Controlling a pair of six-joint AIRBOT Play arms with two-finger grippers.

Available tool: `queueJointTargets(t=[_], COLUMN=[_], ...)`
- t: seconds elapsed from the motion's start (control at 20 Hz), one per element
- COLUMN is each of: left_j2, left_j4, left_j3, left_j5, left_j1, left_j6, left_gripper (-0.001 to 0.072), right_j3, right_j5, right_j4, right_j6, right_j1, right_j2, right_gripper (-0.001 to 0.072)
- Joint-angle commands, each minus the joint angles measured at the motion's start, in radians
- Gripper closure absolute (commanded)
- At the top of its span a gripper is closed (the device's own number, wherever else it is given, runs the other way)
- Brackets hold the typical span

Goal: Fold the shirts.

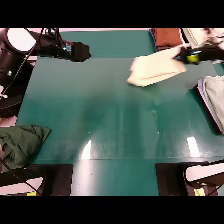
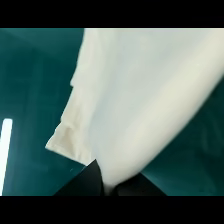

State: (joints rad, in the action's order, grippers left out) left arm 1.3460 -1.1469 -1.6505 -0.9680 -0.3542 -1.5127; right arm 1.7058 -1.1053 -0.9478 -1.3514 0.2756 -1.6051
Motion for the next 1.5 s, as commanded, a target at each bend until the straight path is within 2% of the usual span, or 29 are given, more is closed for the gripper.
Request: queueJointTargets(t=[0.0,0.3,0.65,0.8,1.0,1.3,1.45], left_j2=[0.000,0.000,0.000,0.000,0.000,0.000,0.000], left_j4=[0.013,0.016,0.016,0.015,0.013,0.013,0.013], left_j3=[0.000,0.000,0.000,0.000,0.000,0.000,0.000], left_j5=[0.007,0.006,-0.023,-0.053,-0.055,-0.058,-0.060], left_j1=[-0.026,-0.026,-0.026,-0.026,-0.026,-0.026,-0.026], left_j6=[-0.010,-0.029,-0.027,-0.024,-0.023,-0.011,0.003], left_gripper=[0.0681,0.0681,0.0681,0.0681,0.0681,0.0681,0.0681], right_j3=[0.062,0.121,0.363,0.362,0.208,-0.095,-0.270], right_j5=[-0.045,0.020,0.011,0.005,0.023,-0.048,-0.060], right_j4=[-0.048,-0.047,-0.048,-0.050,-0.058,-0.348,-0.390], right_j6=[-0.011,-0.009,0.002,0.031,0.115,0.154,0.156], right_j1=[0.247,0.430,0.428,0.445,0.492,0.578,0.640], right_j2=[0.021,0.021,0.024,0.063,0.173,0.347,0.435], right_gripper=[0.0695,0.0695,0.0695,0.0695,0.0695,0.0695,0.0694])
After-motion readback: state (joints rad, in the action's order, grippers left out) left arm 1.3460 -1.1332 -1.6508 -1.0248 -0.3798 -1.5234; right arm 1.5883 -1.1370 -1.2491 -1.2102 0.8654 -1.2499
